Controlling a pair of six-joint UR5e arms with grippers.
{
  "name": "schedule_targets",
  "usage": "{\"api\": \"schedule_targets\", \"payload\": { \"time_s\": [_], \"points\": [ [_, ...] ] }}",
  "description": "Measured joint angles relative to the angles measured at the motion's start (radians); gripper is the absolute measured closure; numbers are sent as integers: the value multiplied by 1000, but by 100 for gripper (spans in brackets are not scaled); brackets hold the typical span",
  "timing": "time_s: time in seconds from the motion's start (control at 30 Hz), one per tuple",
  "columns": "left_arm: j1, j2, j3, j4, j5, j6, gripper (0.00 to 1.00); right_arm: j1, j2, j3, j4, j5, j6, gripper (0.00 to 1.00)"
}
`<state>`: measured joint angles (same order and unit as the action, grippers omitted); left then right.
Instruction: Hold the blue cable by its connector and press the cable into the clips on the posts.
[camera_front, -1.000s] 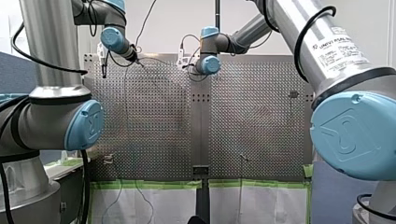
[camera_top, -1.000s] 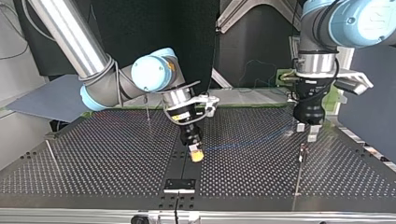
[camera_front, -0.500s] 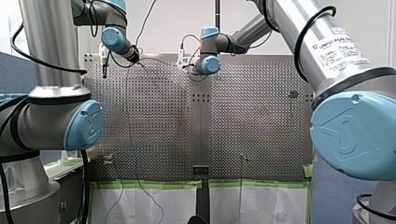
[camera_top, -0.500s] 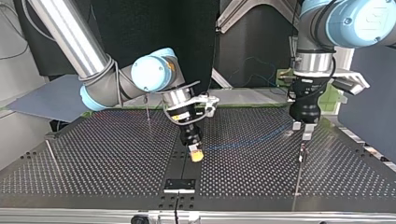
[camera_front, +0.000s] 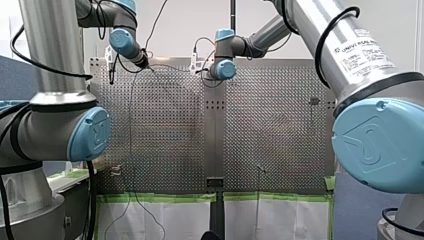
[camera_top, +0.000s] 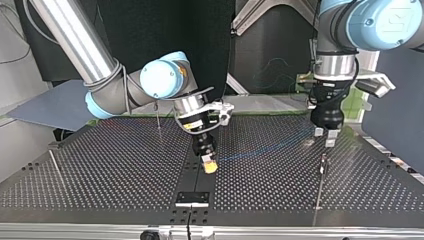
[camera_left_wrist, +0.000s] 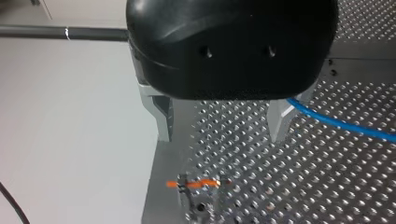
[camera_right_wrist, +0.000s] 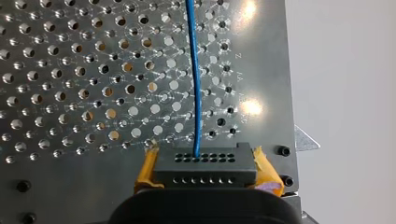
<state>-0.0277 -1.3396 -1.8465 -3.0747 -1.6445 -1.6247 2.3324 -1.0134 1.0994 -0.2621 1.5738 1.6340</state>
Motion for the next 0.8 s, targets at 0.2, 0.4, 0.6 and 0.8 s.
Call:
{"api": "schedule_targets", "payload": {
  "time_s": [0.2, 0.4, 0.6, 0.8],
  "points": [
    [-9, 0, 0, -16, -40, -2, 0, 1, 0, 0, 2, 0, 0, 100],
    [-14, 0, 0, -18, -51, -1, 0, 2, 0, 0, 4, 0, -3, 100],
    [-16, 0, 0, -18, -74, 1, 0, 2, 0, 0, 6, 0, -7, 100],
    [-23, 0, 0, -18, -79, 0, 0, 1, 0, 0, 7, 0, -10, 100]
  ]
}}
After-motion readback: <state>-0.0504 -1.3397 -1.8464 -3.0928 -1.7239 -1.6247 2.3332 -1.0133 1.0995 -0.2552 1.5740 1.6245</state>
